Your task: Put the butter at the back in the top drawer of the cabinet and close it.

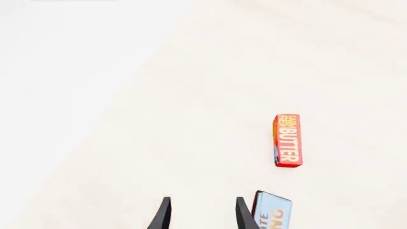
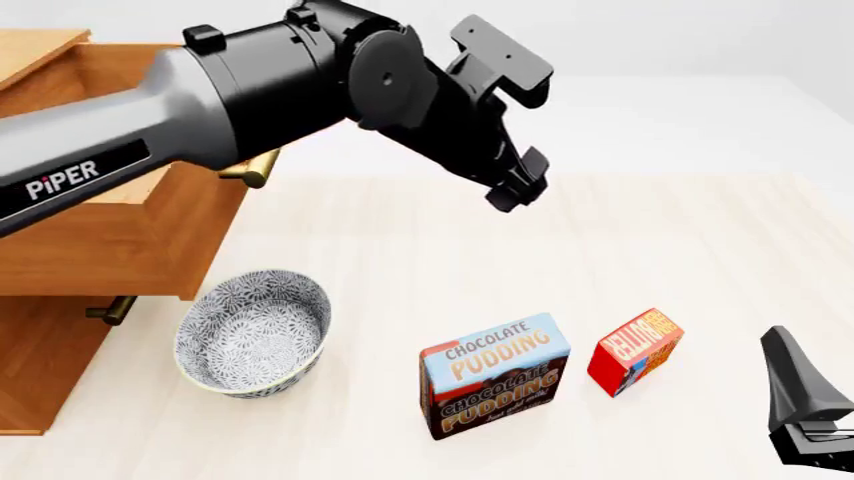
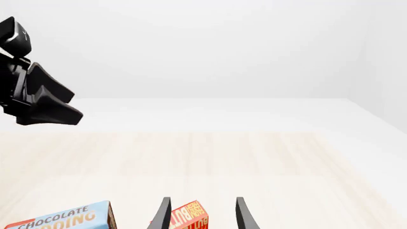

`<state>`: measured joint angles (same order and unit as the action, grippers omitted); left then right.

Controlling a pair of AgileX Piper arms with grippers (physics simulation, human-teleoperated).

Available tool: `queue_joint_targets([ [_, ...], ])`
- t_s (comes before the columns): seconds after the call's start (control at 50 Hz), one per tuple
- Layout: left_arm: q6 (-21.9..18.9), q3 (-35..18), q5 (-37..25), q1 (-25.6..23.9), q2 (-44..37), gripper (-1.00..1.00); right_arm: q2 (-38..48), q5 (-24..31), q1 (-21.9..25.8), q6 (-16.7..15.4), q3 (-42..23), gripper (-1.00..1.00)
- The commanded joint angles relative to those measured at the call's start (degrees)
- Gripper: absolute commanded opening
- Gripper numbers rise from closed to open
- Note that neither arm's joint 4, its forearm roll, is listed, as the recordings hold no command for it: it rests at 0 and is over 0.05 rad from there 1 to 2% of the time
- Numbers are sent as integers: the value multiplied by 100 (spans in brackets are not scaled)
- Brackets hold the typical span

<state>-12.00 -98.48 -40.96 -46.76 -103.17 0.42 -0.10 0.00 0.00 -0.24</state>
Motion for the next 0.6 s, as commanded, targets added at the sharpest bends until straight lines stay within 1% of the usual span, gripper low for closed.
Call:
queue_joint_targets([
  [0.02, 35, -349, -69, -209, -349, 100, 0, 0, 0, 0, 0, 100],
  [0.1, 57, -473, -95, -269, -471, 100, 0, 0, 0, 0, 0, 100],
  [0.12, 72, -632, -124, -308, -618, 100, 0, 0, 0, 0, 0, 100],
  [0.4, 160, -1264, -318, -555, -1119, 100, 0, 0, 0, 0, 0, 100],
  [0.6, 157, -1417, -342, -661, -1335, 100, 0, 0, 0, 0, 0, 100],
])
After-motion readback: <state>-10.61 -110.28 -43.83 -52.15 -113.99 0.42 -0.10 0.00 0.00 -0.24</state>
